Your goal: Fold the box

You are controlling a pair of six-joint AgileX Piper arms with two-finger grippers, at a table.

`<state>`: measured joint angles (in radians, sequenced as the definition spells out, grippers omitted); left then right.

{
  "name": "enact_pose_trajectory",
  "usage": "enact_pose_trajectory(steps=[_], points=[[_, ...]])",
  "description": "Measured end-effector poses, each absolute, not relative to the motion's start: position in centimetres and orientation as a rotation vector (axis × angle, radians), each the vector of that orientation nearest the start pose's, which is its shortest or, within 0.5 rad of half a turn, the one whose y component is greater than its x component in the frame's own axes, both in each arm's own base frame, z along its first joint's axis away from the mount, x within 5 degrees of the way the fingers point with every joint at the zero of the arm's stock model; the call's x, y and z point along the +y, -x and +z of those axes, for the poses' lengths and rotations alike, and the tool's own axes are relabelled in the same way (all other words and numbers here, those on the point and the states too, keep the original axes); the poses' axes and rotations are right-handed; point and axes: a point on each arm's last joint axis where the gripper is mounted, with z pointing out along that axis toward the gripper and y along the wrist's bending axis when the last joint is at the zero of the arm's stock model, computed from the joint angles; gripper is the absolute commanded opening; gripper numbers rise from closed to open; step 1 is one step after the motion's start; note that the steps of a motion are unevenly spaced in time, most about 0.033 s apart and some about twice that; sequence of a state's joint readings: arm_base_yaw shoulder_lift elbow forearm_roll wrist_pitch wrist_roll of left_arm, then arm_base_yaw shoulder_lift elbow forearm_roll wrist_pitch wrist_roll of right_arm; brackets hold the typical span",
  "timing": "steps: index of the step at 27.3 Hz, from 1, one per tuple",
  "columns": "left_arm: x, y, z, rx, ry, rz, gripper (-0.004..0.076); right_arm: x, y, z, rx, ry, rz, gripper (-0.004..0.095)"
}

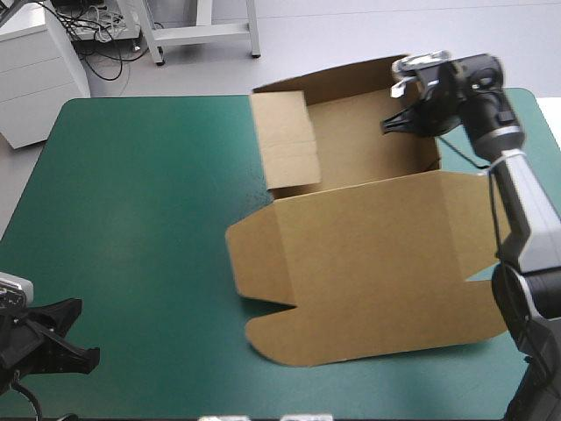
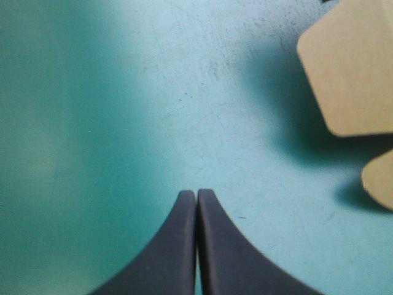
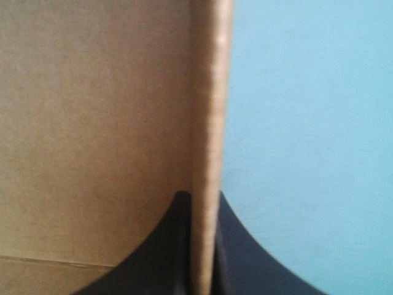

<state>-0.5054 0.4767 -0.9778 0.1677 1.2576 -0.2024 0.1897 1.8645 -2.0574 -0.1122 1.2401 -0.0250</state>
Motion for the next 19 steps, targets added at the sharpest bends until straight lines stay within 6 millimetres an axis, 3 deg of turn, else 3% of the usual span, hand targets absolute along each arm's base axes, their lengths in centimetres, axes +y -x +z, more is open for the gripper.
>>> enact_pose_trajectory(steps=[4, 6, 8, 12, 14, 19], points=[[-0.4, -3.7, 38.9, 2.211, -0.309, -0.181, -0.0032, -0.9, -38.7, 42.7, 2.455, 0.052, -0.241, -0.0023], [-0.4, -3.7, 38.9, 2.21, -0.308, -0.18, -0.0032, -6.3, -38.0, 42.9, 2.458, -0.114, -0.289, -0.0023], [-0.4, -3.7, 38.9, 2.211, -0.309, -0.181, -0.0032, -9.4, -37.5, 42.5, 2.471, -0.206, -0.279, -0.0023], [-0.4, -3.7, 38.9, 2.211, -0.309, -0.182, -0.0032, -13.8, -36.8, 41.5, 2.485, -0.332, -0.222, -0.0012], [-0.4, -3.7, 38.9, 2.211, -0.309, -0.182, -0.0032, -16.3, -37.0, 40.0, 2.512, -0.403, -0.209, 0.0031], [-0.4, -3.7, 38.9, 2.211, -0.309, -0.182, -0.0032, -19.5, -38.1, 36.0, 2.597, -0.478, -0.2, 0.0296]])
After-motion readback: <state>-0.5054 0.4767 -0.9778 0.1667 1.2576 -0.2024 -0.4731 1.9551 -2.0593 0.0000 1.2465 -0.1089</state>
